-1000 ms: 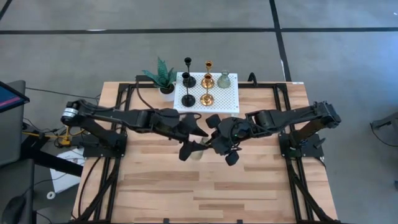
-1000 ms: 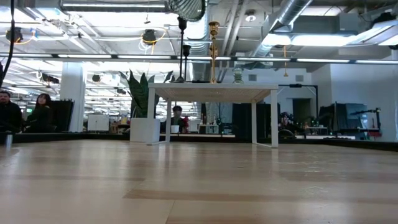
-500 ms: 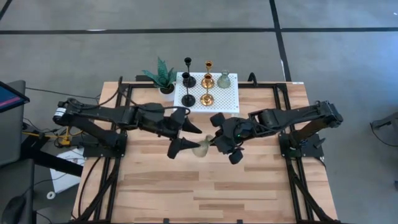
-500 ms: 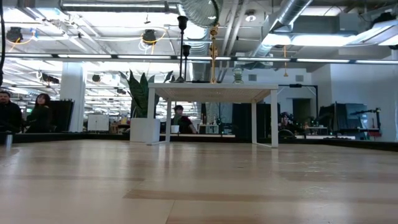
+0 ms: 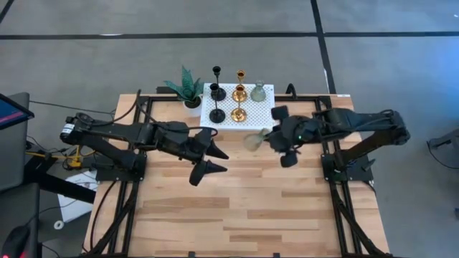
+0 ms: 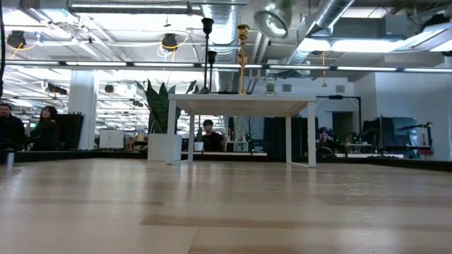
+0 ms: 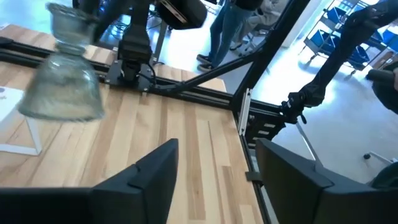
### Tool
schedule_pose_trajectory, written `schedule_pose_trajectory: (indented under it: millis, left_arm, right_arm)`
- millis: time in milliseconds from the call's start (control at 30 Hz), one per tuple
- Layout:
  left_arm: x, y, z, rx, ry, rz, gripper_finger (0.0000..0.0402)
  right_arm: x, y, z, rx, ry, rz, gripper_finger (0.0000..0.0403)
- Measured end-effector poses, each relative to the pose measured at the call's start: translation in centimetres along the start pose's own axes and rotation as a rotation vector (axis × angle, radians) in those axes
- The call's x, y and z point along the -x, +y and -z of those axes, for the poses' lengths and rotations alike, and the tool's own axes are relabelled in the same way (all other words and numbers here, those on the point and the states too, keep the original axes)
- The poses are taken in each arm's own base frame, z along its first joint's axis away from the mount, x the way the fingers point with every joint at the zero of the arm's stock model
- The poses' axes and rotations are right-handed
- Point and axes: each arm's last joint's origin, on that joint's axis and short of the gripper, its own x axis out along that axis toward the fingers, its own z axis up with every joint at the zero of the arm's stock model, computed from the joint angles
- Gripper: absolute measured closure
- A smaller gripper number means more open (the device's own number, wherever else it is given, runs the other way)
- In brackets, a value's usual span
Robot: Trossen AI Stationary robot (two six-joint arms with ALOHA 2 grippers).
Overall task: Pick & Place candle stick holders
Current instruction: Align the green glass candle holder on the shelf with the other green glass candle holder
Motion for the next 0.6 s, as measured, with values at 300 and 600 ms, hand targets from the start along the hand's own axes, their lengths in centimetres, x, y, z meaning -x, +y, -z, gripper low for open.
schedule_pose_trajectory:
  millis: [300,600]
  left_arm:
    - [0.0,0.0,0.1,0.001,0.007,-0.002,0.0242]
    - [0.0,0.2,0.5,0.004,0.053,-0.016,0.0283]
  right_arm:
    - [-0.2,-3.7,1.1,-0.047,0.197,0.054,0.0392]
    - [-2.7,-6.6,2.4,-0.048,0.323,0.028,0.0392]
